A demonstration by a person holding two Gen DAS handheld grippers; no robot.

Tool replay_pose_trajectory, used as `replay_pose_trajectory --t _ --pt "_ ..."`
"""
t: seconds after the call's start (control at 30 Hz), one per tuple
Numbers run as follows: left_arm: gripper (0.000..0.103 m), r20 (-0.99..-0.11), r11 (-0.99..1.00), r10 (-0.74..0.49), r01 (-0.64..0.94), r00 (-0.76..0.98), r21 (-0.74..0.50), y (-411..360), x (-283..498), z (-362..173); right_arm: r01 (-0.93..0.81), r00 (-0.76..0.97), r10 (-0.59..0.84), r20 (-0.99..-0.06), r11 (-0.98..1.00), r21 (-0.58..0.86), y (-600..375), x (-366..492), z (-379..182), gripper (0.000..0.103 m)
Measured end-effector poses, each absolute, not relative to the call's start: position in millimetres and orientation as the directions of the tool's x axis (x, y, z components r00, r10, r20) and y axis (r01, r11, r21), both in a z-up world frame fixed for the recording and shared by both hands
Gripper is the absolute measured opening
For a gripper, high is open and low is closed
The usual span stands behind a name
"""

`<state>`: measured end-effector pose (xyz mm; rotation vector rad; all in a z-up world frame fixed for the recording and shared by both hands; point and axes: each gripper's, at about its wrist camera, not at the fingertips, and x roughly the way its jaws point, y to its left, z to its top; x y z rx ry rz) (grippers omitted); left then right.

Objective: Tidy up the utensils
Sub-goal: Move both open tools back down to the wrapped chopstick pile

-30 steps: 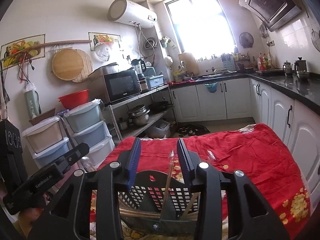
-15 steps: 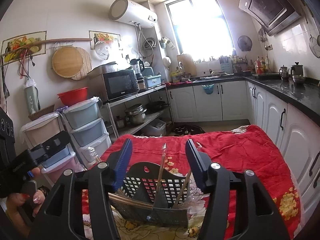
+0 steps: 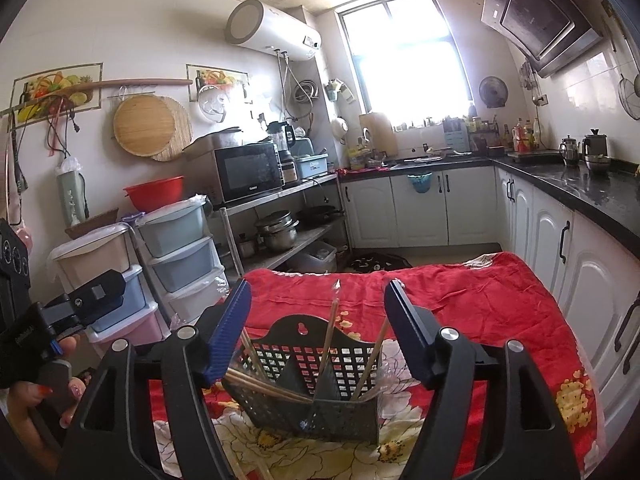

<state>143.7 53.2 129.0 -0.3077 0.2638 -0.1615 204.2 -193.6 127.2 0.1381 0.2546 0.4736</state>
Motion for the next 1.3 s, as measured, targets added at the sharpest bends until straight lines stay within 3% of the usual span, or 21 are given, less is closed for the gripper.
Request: replay_pose_trajectory --t 0.93,1.3 --pt "0.092 -0.313 0.919 -0.204 0.072 0.928 -0.387 66.9 120.0 88.7 -0.469 0.826 0.501 -0.26 0.865 0.176 -189.7 164.5 108.1 0.074" --pt "0.092 -0.366 0.916 -0.193 0.033 0.91 -0.401 71.4 114.2 67.6 -0.468 0.805 0.495 -0.328 0.869 0.162 -185.7 159.6 86.6 0.075"
